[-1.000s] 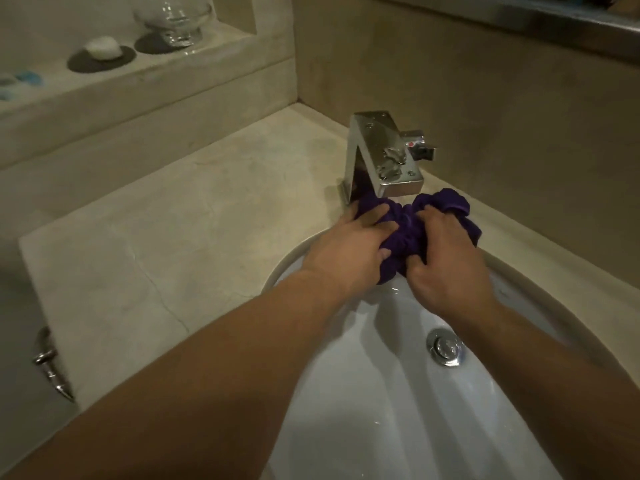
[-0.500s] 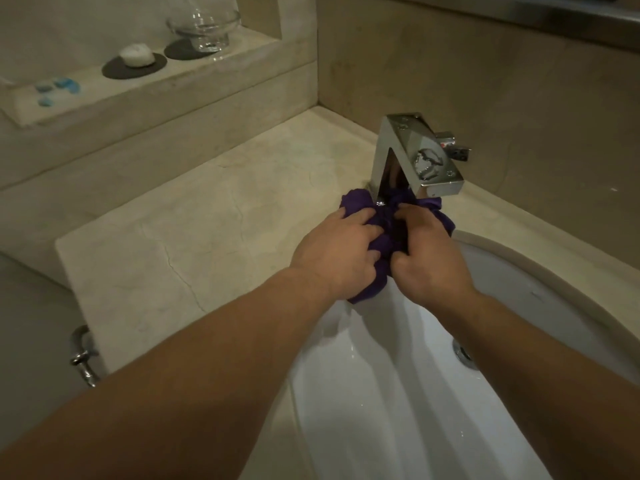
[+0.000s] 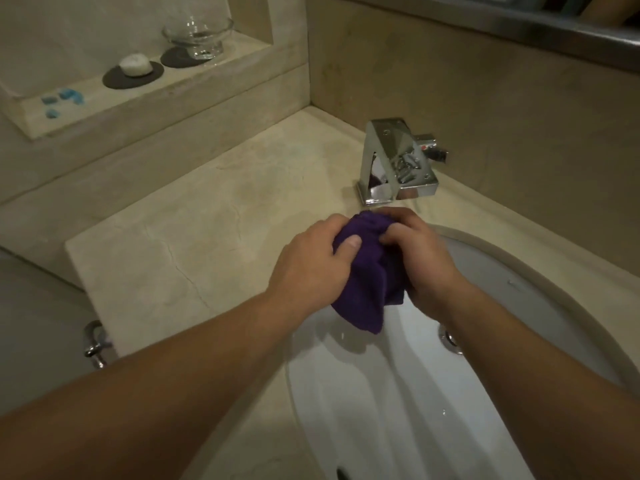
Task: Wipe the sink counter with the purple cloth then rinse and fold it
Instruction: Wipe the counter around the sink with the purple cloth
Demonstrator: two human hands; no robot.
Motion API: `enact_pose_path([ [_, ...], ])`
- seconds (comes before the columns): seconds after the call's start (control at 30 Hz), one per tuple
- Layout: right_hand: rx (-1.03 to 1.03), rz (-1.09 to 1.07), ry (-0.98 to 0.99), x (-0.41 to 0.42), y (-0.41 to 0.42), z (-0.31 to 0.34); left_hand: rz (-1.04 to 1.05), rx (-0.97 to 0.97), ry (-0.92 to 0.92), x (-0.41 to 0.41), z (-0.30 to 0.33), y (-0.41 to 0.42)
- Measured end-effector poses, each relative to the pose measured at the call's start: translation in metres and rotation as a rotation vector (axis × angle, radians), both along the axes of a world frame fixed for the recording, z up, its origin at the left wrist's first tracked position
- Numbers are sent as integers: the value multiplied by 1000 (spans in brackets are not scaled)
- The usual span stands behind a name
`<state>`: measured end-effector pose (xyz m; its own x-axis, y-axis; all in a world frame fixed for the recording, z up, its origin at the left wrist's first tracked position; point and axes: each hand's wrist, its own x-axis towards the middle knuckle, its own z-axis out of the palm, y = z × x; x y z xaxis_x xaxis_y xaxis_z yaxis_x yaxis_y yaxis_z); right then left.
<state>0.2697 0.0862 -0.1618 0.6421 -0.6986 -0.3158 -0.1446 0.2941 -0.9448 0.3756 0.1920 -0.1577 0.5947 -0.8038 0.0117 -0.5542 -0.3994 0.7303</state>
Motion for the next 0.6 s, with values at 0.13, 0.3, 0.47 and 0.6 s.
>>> enact_pose_path([
  [0.13,32,47,17,-35,-17,1,4,-56,487,-34,6,-24],
  [0.3,-192,-171,57,-68,-72,16,-111,-84,945,-43,17,-57],
  [0.47,-973,-43,456,-58,-113,39,-50,164,410,-9,19,-81],
  [0.6,-1408,-91,804,-61,-103,21,185,292,236,35,17,-86],
])
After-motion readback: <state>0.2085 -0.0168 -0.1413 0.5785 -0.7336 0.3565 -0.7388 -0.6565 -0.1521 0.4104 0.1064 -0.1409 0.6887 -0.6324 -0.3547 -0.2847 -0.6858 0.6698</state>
